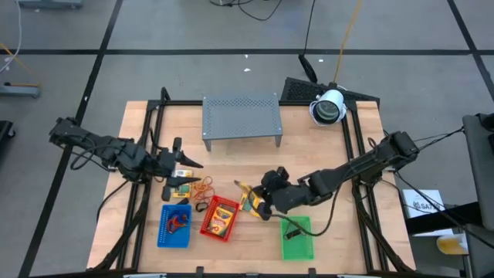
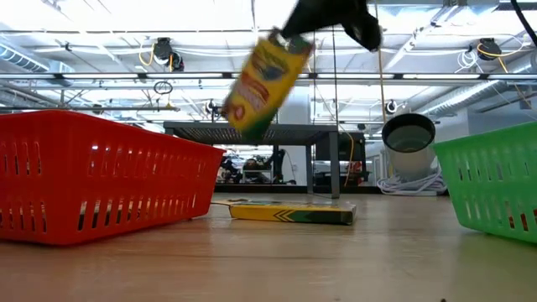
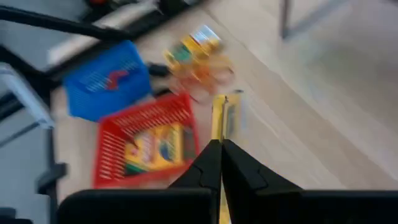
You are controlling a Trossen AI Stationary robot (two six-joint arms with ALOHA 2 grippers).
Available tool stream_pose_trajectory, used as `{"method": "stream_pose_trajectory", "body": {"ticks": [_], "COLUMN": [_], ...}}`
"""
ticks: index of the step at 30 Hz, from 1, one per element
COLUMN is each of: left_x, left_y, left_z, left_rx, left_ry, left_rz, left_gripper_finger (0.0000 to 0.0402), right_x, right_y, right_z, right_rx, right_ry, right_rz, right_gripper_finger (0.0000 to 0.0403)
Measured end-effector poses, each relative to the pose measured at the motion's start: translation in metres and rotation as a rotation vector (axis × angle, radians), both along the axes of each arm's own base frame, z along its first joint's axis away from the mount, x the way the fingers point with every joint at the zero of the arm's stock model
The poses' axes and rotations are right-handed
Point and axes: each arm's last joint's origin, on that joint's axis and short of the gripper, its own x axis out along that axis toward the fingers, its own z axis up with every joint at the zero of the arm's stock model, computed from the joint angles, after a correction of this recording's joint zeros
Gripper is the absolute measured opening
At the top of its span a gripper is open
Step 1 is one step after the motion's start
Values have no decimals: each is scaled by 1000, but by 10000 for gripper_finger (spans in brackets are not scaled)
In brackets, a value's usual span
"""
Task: Pick & Place Office Desk Supplies
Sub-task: Put the right yellow crayon box into the red basket
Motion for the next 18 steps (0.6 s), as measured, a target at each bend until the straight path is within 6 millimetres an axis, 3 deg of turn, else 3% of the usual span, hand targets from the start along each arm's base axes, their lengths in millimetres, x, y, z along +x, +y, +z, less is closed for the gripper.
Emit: {"method": "stream_pose_trajectory", "body": {"ticks": [6, 12, 18], "left_x": [-8, -14, -19], "left_y": [-4, -10, -16], "left_z": [3, 4, 5], "left_rx": [-49, -58, -61], "left_ry": [-3, -4, -9], "left_rz": [-84, -138, -197], "left_gripper_finger": [182, 182, 182], "right_x": [14, 17, 28], "right_y": [8, 13, 26], "right_z": [26, 41, 31], "right_rx": [5, 25, 73], "right_ry": [-266, -414, -484], "right_rz": [155, 224, 281], "right_gripper_finger": [0, 0, 0]}}
